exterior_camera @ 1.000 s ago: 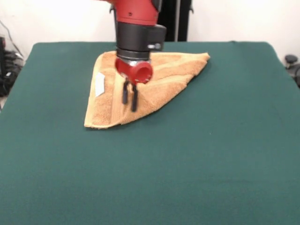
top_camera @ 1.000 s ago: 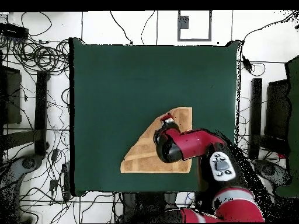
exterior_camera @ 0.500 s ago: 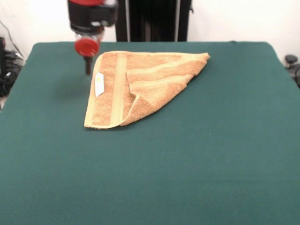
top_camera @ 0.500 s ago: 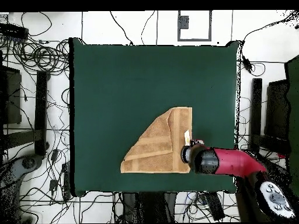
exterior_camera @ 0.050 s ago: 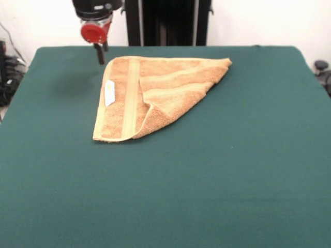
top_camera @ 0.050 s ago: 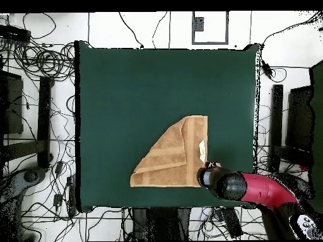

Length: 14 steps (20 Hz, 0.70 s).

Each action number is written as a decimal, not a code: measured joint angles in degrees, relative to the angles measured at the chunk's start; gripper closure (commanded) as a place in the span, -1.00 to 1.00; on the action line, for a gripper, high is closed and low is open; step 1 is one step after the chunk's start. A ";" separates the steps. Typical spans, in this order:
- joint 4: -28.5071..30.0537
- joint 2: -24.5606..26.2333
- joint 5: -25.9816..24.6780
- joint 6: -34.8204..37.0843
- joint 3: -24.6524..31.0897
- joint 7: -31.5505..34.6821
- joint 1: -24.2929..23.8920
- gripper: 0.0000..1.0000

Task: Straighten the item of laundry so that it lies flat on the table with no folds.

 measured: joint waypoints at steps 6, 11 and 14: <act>1.83 -0.20 -0.01 -2.03 1.78 0.00 1.17 -1.00; 2.11 -0.28 -0.01 -6.31 1.83 0.00 3.36 -1.00; 2.11 -0.29 -0.22 -10.42 1.80 0.00 5.07 -1.00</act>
